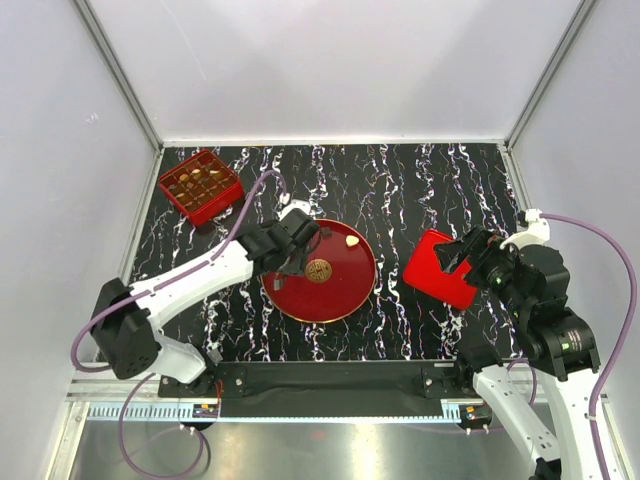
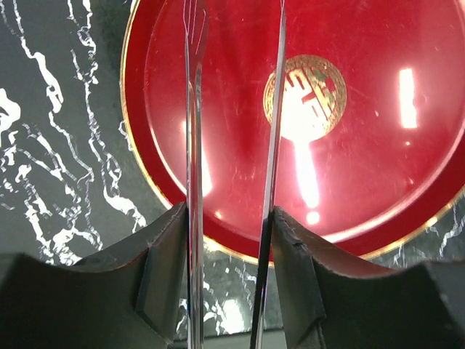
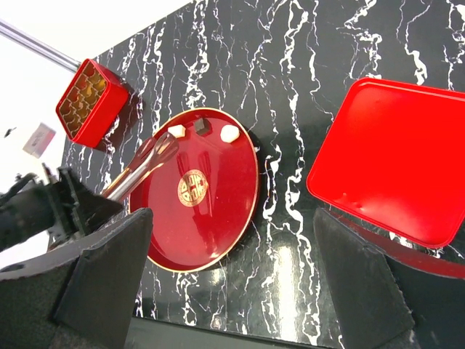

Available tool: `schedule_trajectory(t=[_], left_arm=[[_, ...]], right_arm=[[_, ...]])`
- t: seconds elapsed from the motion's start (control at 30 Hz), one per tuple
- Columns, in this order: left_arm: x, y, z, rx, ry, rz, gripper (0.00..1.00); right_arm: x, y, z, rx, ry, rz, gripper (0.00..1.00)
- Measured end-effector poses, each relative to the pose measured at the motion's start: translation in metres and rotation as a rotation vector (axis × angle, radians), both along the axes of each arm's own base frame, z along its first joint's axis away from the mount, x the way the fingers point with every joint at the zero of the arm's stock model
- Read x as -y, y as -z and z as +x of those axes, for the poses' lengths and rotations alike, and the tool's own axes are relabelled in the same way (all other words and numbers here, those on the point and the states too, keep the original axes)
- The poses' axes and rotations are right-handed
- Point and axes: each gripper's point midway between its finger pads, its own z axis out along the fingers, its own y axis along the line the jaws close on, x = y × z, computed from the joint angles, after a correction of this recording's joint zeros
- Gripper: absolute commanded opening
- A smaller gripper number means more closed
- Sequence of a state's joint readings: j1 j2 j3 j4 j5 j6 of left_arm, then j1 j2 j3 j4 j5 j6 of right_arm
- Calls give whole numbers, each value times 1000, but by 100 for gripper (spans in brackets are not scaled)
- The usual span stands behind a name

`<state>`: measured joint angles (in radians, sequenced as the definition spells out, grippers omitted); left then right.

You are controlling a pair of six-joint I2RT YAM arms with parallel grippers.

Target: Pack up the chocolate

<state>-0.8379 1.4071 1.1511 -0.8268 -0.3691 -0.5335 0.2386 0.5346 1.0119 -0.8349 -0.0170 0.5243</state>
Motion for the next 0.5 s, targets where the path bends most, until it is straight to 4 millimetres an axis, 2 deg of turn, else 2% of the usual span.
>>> schedule_trajectory(t=[0.27,0.5], left_arm=[[7,27,12,-20,-27,49,49],[7,39,16,-26,-41,78,49]], right_arm=[[0,0,-1,1,0,0,100],[3,0,-1,4,10,-11,100]])
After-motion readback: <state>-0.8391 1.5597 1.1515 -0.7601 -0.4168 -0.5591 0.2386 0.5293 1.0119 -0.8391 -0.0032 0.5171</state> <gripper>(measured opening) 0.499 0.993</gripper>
